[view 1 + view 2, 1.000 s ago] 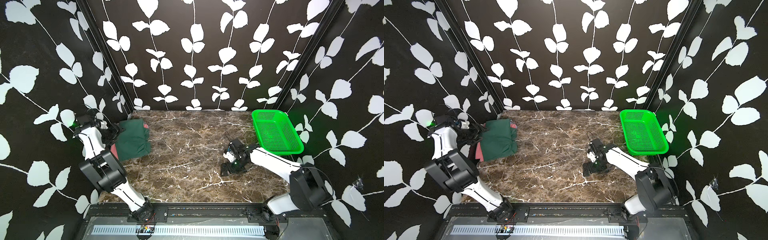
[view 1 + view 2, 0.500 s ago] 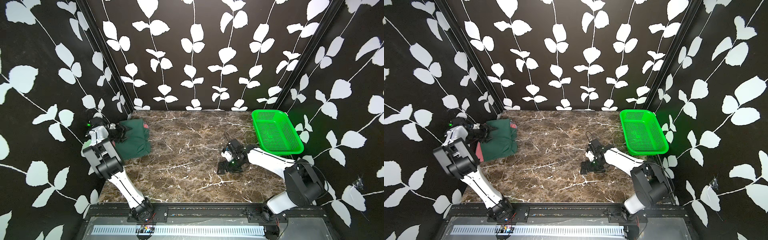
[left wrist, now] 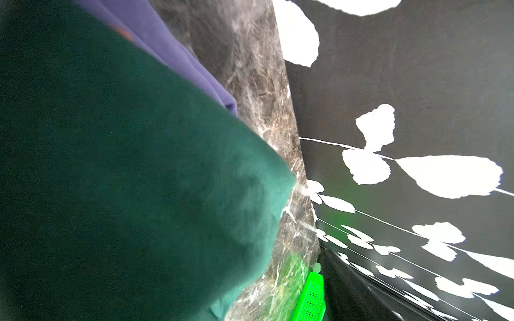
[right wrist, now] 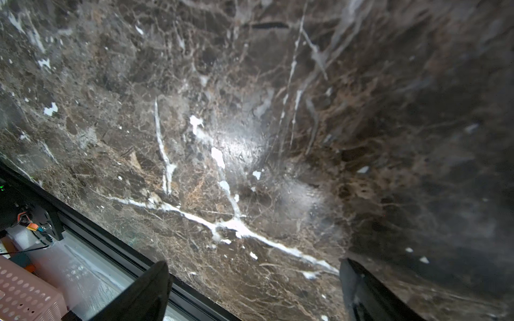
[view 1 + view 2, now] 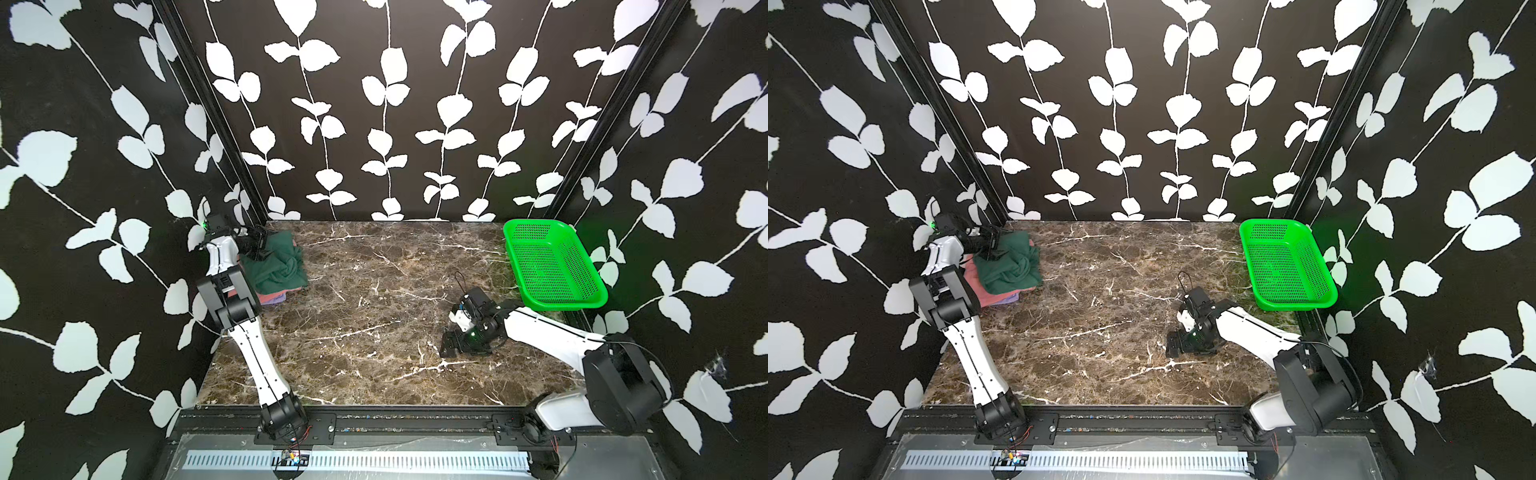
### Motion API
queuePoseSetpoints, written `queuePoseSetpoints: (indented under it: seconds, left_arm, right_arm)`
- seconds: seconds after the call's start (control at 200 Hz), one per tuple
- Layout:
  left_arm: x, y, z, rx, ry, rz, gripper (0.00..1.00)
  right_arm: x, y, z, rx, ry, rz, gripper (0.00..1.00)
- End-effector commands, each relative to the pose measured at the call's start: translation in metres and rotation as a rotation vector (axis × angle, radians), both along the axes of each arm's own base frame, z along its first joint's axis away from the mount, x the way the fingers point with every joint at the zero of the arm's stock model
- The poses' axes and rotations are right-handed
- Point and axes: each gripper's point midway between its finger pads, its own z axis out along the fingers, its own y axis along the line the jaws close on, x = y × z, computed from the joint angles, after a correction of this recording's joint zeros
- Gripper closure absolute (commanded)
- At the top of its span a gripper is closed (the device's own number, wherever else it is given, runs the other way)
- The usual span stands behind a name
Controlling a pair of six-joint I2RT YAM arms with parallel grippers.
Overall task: Fold and stack t-shirts
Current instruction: Move several t-shirts to the center of the board, then adjust the T-shirt.
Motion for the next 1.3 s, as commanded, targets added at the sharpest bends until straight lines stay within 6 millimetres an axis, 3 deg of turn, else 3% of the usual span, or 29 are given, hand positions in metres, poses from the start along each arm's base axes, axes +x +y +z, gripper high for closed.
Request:
queuePoseSetpoints:
  seconds: [0.0,0.21,0.39,0.49,0.65,0.775,0.995,1.055,1.165,1.295]
  left_arm:
    - [-0.005,0.004,0.038,0.076,-0.053,0.009,0.24]
    - [-0.069,0.008,0.067,0.232,0.042,-0.029,0.22]
    - [-0.153,0.023,0.059,0.505,0.288,-0.074,0.20]
    - [-0.183,0.027,0.049,0.536,0.346,-0.076,0.18]
    - [-0.195,-0.003,0.037,0.386,0.287,-0.111,0.19]
    - [-0.198,-0.002,0.020,0.382,0.252,-0.079,0.19]
    - [-0.180,-0.003,-0.006,0.290,0.242,-0.069,0.24]
    - [-0.178,-0.001,-0.007,0.288,0.240,-0.059,0.34]
    - [-0.179,0.004,-0.006,0.310,0.257,-0.041,0.99]
    - [-0.185,0.011,0.003,0.354,0.293,-0.031,1.00]
  right_arm:
    - [-0.002,-0.005,-0.004,-0.027,0.014,-0.005,0.04]
    - [0.011,0.006,-0.003,-0.013,0.012,0.020,0.04]
    - [0.015,0.012,-0.005,0.008,0.015,0.026,0.04]
    - [0.015,0.014,-0.006,0.018,0.014,0.026,0.04]
    - [0.012,0.014,-0.010,0.028,0.024,0.029,0.04]
    - [0.009,0.014,-0.014,0.031,0.034,0.035,0.04]
    - [-0.004,0.006,-0.012,0.016,0.056,0.065,0.05]
    - [-0.005,0.004,-0.006,0.001,0.053,0.088,0.05]
    - [-0.002,0.003,0.003,-0.018,0.052,0.119,0.06]
    - [0.003,0.007,0.008,-0.010,0.049,0.116,0.07]
